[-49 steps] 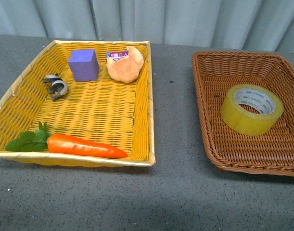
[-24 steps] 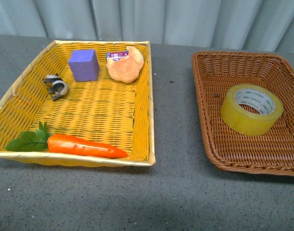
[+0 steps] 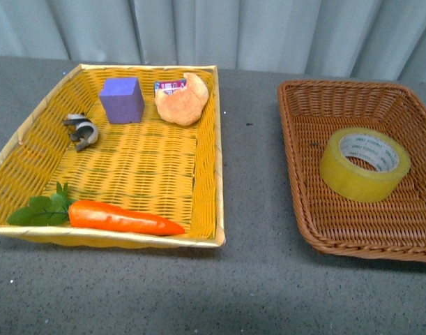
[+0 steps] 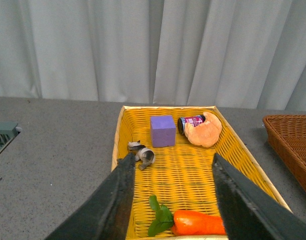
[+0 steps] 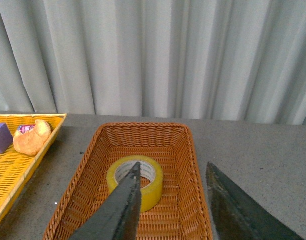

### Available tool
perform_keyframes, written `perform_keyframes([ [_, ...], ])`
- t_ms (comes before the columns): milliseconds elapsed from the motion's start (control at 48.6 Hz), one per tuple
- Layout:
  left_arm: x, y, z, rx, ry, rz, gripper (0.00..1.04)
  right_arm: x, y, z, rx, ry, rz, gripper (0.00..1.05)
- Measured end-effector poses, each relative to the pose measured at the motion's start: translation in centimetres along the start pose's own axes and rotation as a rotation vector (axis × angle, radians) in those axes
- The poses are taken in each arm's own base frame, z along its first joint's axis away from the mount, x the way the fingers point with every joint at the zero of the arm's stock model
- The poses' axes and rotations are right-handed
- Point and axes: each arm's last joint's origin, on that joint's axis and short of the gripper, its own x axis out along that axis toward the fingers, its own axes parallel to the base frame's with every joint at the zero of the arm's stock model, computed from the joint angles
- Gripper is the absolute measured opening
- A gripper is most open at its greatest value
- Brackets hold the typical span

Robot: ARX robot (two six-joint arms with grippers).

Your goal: Move tape to another basket

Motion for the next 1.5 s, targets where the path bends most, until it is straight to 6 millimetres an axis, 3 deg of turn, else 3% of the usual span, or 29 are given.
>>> perform_keyframes([
  [288, 0.0, 0.0, 0.0, 0.0, 0.0, 0.0, 0.98, 0.0, 0.0, 0.0, 0.0, 0.0, 0.0, 0.88],
  [350, 0.0, 0.0, 0.0, 0.001, 0.0, 0.0, 0.99, 0.0, 0.0, 0.0, 0.0, 0.0, 0.0, 0.97],
  [1502, 0.0, 0.0, 0.0, 0.001, 0.0, 0.0, 0.98, 0.0, 0.0, 0.01, 0.001, -0.001, 0.0, 0.96],
])
